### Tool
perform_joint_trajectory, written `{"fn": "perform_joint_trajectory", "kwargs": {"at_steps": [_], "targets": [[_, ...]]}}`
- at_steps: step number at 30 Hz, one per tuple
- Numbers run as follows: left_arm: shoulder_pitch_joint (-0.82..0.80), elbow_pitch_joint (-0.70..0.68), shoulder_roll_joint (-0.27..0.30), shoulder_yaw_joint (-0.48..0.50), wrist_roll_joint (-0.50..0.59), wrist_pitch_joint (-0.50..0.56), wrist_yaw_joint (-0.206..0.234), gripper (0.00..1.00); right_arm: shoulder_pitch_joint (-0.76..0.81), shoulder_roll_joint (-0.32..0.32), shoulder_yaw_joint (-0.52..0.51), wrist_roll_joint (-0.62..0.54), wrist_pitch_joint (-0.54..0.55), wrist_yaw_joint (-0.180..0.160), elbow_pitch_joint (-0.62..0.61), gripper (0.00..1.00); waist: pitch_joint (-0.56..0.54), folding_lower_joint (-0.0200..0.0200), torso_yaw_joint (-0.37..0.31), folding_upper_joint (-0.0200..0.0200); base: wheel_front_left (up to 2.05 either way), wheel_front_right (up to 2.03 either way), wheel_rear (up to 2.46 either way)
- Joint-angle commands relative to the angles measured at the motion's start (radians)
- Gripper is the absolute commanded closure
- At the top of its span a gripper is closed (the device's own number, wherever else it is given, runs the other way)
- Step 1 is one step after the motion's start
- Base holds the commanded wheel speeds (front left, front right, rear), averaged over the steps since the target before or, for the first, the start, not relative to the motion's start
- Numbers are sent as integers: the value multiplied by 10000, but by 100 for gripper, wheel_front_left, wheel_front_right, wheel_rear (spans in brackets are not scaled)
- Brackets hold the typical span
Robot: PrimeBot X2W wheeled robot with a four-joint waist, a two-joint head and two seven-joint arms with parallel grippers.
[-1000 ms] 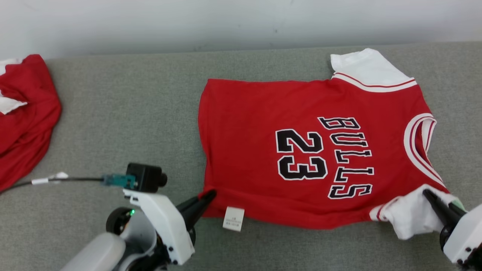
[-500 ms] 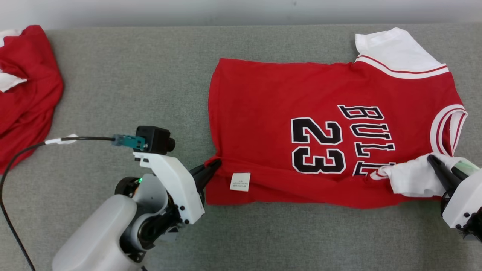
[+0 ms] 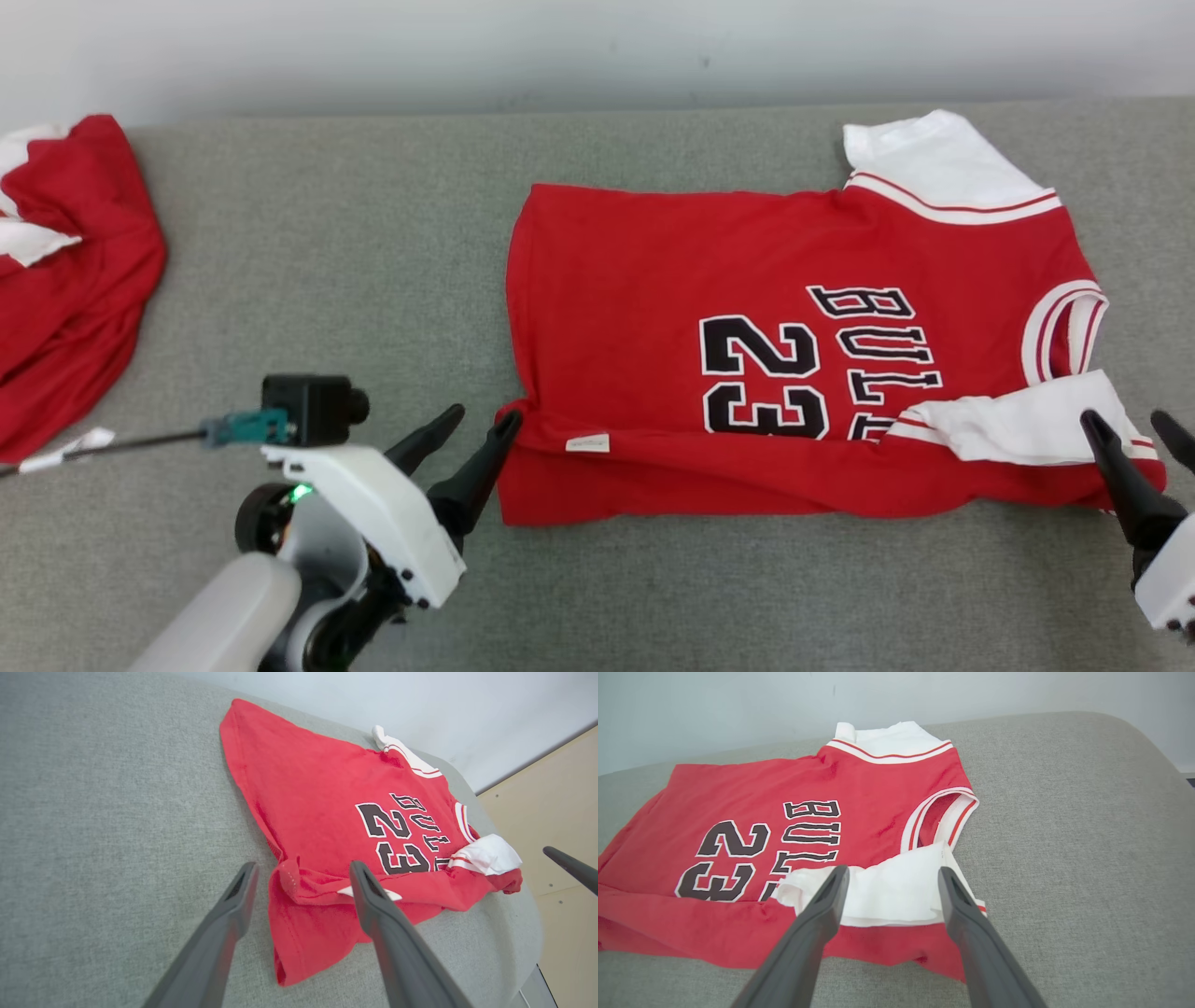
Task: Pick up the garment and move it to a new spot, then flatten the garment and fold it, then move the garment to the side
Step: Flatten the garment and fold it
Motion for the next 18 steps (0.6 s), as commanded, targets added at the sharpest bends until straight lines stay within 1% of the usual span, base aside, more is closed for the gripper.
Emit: {"fn": "perform_joint_trajectory", "kwargs": {"at_steps": [1, 2, 7, 11, 14, 18], "targets": [[540, -376, 136, 130, 200, -490, 159, 0, 497, -166, -50, -165, -237, 26, -207, 0, -332, -1, -108, -1, 0, 0, 0], [540, -376, 136, 130, 200, -490, 159, 0, 497, -166, -50, -165, -237, 26, -207, 0, -332, -1, -108, -1, 0, 0, 0], [1432, -929, 235, 52, 842, -1539, 438, 0, 1262, -280, -183, -381, -699, 26, -383, 0, -775, -1, -198, -1, 0, 0, 0], [2082, -847, 47, -282, 1349, -2218, 652, 0, 1826, -378, -202, -634, -1153, 26, -202, 0, -1035, -1, -247, -1, 0, 0, 0], [2286, -585, 7, -603, 1770, -2473, 725, 0, 2117, -470, -234, -943, -1418, 26, 11, 0, -1048, -1, -269, -1, 0, 0, 0], [2262, -234, -141, -859, 1865, -2467, 649, 0, 2152, -578, -246, -1191, -1616, 26, 426, 0, -964, -1, -295, -1, 0, 0, 0]]}}
